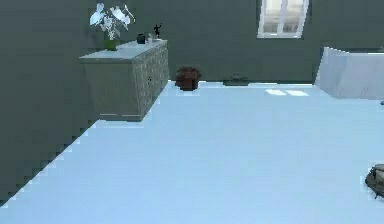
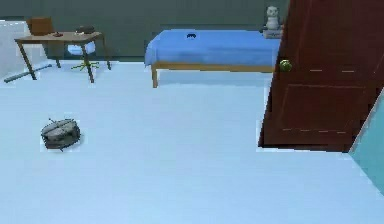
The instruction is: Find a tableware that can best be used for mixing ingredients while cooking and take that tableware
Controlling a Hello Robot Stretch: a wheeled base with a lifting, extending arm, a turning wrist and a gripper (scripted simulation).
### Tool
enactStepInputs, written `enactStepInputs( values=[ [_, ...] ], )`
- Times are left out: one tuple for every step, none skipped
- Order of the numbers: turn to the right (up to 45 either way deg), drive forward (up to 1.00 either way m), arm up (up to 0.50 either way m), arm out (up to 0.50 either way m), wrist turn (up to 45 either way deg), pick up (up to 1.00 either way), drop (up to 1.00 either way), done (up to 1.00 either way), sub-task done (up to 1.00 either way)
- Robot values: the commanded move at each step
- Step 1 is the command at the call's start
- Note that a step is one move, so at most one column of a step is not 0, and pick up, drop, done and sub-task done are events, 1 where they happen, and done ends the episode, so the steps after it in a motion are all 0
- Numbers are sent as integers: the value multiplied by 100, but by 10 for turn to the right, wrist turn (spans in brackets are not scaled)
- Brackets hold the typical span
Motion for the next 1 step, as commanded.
enactStepInputs(
  values=[
    [0, 100, 0, 0, 0, 0, 0, 0, 0]
  ],
)
